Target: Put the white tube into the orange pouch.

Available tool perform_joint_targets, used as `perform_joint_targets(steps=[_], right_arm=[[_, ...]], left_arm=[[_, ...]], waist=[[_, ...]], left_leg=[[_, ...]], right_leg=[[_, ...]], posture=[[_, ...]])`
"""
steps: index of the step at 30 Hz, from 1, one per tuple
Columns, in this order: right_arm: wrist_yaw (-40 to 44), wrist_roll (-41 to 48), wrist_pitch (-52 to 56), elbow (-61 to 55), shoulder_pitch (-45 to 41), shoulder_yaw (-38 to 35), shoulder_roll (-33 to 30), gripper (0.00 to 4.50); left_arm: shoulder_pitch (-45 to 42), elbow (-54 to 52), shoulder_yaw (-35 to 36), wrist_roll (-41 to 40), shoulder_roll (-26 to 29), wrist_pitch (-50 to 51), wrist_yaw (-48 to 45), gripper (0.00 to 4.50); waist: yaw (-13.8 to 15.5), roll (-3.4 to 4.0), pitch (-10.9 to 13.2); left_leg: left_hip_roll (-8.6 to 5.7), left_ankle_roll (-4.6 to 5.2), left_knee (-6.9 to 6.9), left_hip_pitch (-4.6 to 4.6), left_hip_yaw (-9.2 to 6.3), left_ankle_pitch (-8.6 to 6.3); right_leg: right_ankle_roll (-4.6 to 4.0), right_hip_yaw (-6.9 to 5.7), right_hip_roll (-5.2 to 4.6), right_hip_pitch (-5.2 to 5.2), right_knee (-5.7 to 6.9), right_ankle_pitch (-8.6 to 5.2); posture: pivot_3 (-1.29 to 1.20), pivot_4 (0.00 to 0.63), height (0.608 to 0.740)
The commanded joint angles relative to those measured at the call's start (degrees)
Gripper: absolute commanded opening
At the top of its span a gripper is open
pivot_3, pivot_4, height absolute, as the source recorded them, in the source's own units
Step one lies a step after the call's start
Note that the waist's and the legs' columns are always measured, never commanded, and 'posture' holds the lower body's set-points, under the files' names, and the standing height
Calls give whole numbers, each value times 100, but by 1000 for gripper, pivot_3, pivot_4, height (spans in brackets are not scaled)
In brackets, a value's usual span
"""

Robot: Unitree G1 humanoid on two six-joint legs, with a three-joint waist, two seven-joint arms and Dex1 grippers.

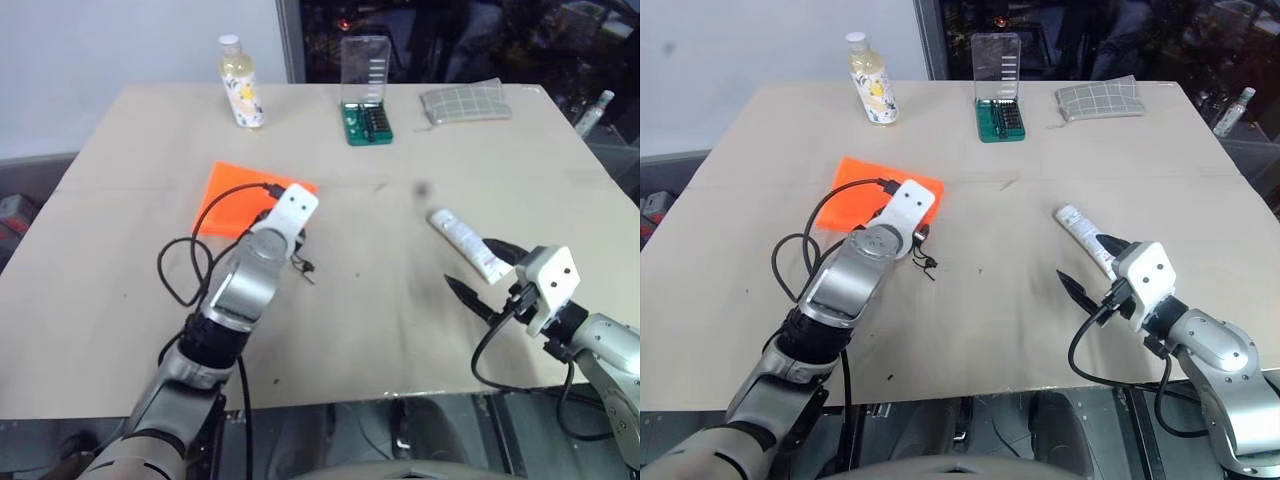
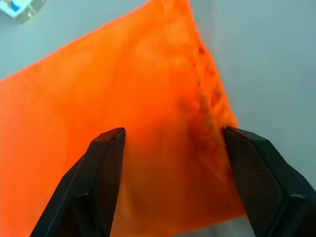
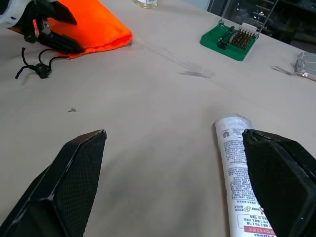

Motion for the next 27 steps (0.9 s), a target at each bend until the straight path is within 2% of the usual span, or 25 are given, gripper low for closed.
perform_joint_targets(steps=[1, 6, 9, 13, 15, 21, 24, 26, 27], right_arm=[[-73, 56, -39, -279, 48, -132, 5, 4500], [-107, 54, -57, -300, 88, -115, 9, 4500], [-134, 46, -55, -300, 74, -82, 16, 4500], [-152, 50, -32, -308, 45, -60, 20, 4500], [-160, 49, -26, -315, 43, -56, 25, 4500], [-208, 14, -51, -352, 81, 13, 87, 4500], [-213, -18, -99, -327, 82, 70, 121, 4500], [-219, -30, -102, -308, 49, 116, 132, 4500], [-218, -1, 24, -300, -16, 230, 126, 4500]], left_arm=[[-98, 0, 4, 217, -4, 16, 65, 3284], [-122, 176, -5, 318, -50, -49, 53, 3284], [-109, 356, 13, 314, -146, -131, 9, 2408], [-29, 506, 118, 305, -180, -334, -70, 690], [3, 534, 272, 232, -162, -484, -165, 47], [128, 391, 1117, -500, 85, -1430, -1071, 47], [169, 283, 1982, -1963, 239, -1964, -2723, 47], [183, 241, 2340, -2843, 459, -1919, -3797, 47], [175, 365, 2442, -3204, 843, -1835, -4533, 47]], waist=[[-2, 0, 0], [-3, 0, 0], [-3, 0, 0], [-3, 4, -5], [-1, 6, -6], [-4, 5, -6], [4, 4, -4], [-3, 4, -4], [-8, 4, -4]], left_leg=[[0, 0, 0, 0, 0, 0], [0, 0, -1, 0, 0, 0], [1, 0, 0, 1, 0, 0], [1, 0, 0, 4, 1, 0], [2, 0, 0, 5, 1, 0], [8, 0, 0, 5, 1, 0], [14, 0, -1, 1, 1, 0], [13, 0, 0, -5, 2, 0], [13, 0, 1, -5, 3, 0]], right_leg=[[0, 0, 0, 0, 0, 0], [-1, 1, 0, 0, 0, 0], [0, 0, 0, 0, 0, 0], [0, 1, -1, 2, 1, 0], [-1, 1, -1, 2, 0, 0], [-8, 1, -3, 2, 1, 4], [-19, 0, -4, -1, 0, 10], [-21, -1, -7, -5, -1, 11], [-21, -1, -7, -6, -2, 11]], posture=[[0, 150, 740], [0, 150, 740], [0, 150, 740], [0, 150, 740], [0, 150, 740], [0, 150, 740], [0, 150, 740], [0, 150, 740], [0, 150, 740]])
